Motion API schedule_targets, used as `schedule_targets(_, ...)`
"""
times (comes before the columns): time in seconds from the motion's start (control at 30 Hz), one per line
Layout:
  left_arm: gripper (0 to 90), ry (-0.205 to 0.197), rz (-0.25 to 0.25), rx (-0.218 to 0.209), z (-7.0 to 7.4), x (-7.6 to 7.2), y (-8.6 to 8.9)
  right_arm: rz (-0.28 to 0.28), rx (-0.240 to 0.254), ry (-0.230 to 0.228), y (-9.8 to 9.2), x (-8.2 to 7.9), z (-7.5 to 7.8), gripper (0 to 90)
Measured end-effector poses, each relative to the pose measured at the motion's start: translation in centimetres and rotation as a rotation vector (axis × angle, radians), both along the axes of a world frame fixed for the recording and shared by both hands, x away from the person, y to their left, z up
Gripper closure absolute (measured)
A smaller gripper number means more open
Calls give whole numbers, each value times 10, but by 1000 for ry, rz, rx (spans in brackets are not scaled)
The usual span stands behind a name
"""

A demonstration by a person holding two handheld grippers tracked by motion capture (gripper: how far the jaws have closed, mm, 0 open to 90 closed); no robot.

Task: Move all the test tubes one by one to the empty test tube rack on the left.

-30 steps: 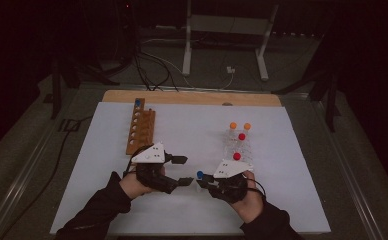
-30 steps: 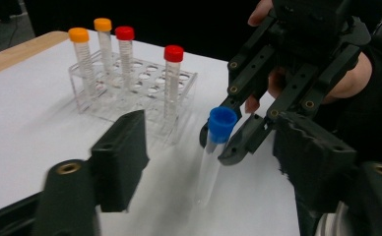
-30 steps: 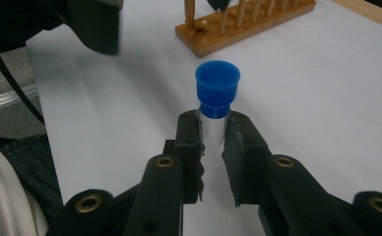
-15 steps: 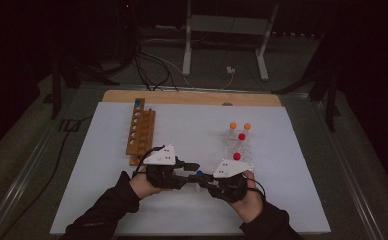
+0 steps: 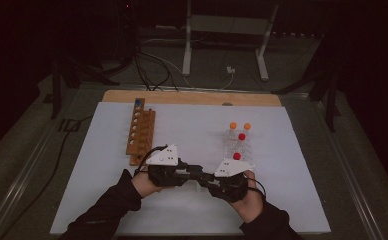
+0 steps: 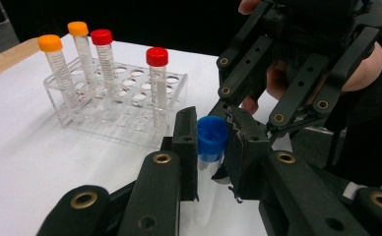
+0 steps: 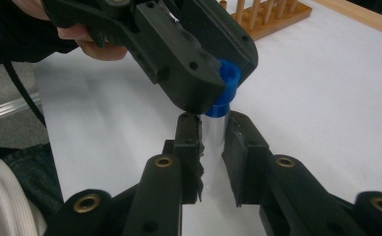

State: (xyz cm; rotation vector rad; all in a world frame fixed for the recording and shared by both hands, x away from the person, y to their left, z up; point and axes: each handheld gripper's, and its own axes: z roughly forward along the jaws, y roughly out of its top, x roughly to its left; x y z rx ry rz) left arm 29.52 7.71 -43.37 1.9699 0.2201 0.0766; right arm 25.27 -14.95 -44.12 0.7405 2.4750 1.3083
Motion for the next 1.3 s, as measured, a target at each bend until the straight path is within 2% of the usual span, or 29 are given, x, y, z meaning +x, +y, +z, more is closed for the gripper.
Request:
schedule_targets(0.2, 773, -7, 38, 7, 8, 8, 11, -43, 33, -11, -6, 0, 3, 557)
schedule_targets(0.4, 773, -8, 91, 12, 14, 19, 25, -55, 55, -26, -10, 1, 4, 368)
schedule_targets(0.57, 773, -5, 132, 16, 20, 28, 35, -47, 97, 10, -12, 4, 6, 237)
schedule_targets(0.67, 773, -11, 156, 14, 26, 34, 42, -75, 112, -9, -14, 4, 7, 212)
schedule_targets(0.73, 773, -15, 174, 16, 30, 39, 48, -93, 115, -30, -15, 2, 8, 161)
schedule_targets(0.83, 773, -26, 204, 20, 38, 45, 57, -106, 136, -26, -17, 3, 9, 133)
schedule_targets(0.93, 773, -35, 237, 21, 45, 51, 66, -81, 148, -27, -20, 2, 10, 24)
schedule_targets(1.1, 773, -46, 299, 8, 54, 61, 82, -66, 181, -15, -23, 1, 12, 7)
schedule_targets(1.3, 773, -42, 383, 2, 58, 77, 101, -63, 185, -19, -24, 1, 13, 6)
